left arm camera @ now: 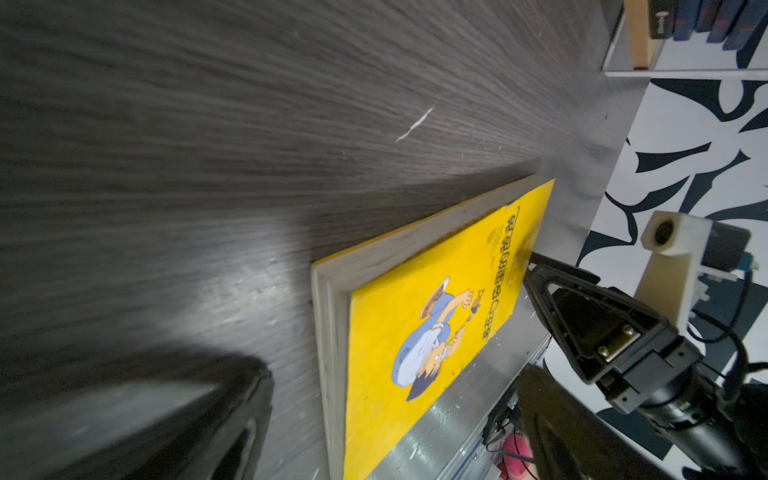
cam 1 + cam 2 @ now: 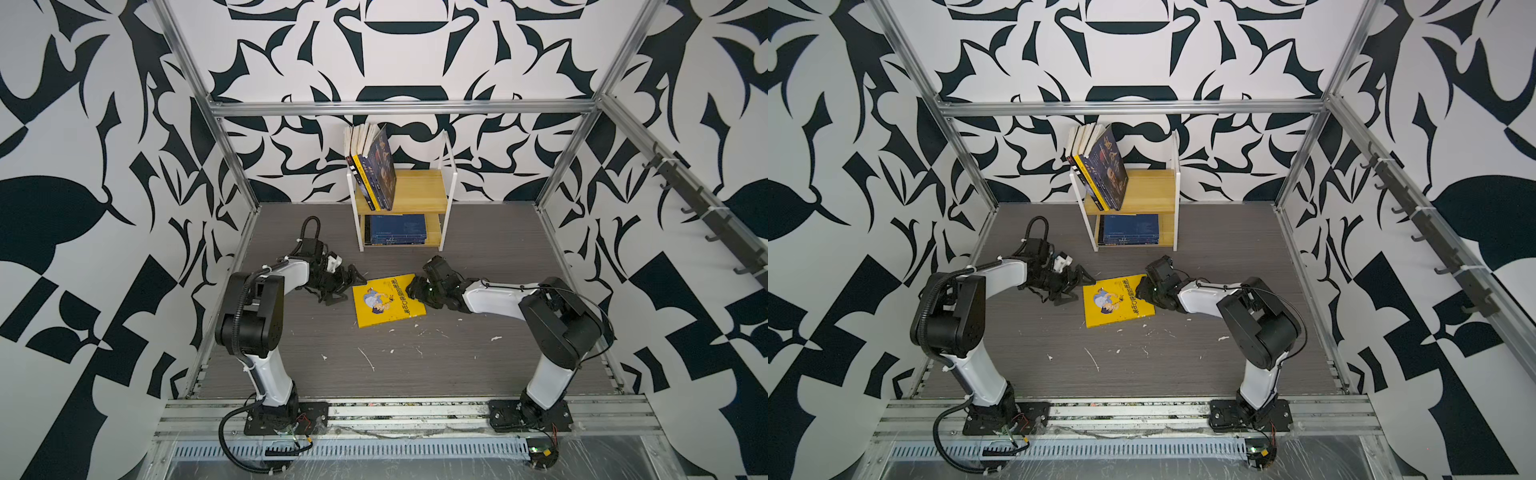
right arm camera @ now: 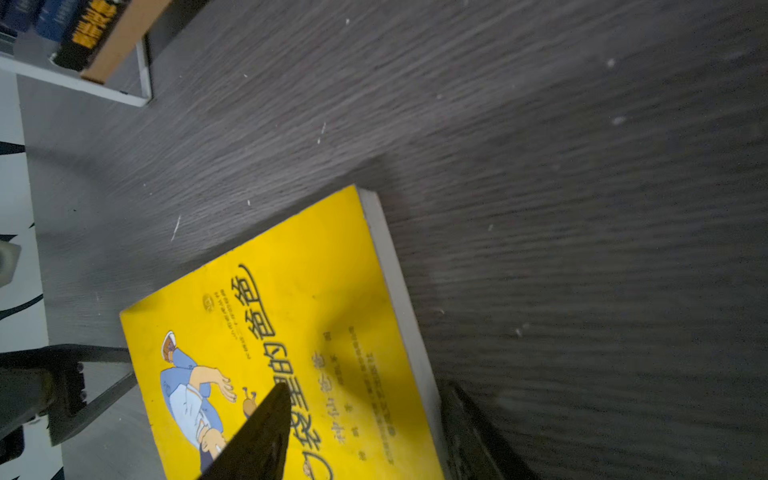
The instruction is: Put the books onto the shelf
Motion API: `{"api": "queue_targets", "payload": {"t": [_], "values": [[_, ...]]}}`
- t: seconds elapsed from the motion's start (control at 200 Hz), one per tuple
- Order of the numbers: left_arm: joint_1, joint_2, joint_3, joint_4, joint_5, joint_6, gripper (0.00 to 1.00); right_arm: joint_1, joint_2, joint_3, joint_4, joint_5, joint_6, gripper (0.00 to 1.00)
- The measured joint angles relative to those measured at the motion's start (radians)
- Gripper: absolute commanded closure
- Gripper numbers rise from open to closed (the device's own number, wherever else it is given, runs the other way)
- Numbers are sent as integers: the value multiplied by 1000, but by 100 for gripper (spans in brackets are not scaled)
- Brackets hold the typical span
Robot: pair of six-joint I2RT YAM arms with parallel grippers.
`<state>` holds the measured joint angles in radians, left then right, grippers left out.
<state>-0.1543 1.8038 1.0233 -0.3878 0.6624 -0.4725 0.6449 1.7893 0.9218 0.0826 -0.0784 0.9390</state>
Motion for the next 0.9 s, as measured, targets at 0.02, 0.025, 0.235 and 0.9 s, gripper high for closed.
{"api": "queue_targets", "payload": {"t": [0.02, 0.025, 0.235, 0.9], "values": [[-1, 4, 2, 1, 4, 0, 12, 0, 2, 4, -1, -1, 0, 38], [-2, 5, 3, 0, 6, 0, 12, 0, 4, 6, -2, -1, -1, 38], [-7, 14, 5, -1, 31, -7, 25, 0, 12, 16, -3, -8, -4, 38], [-4, -6, 5, -6, 57, 10, 100, -2, 16, 28, -20, -13, -34, 35]]}}
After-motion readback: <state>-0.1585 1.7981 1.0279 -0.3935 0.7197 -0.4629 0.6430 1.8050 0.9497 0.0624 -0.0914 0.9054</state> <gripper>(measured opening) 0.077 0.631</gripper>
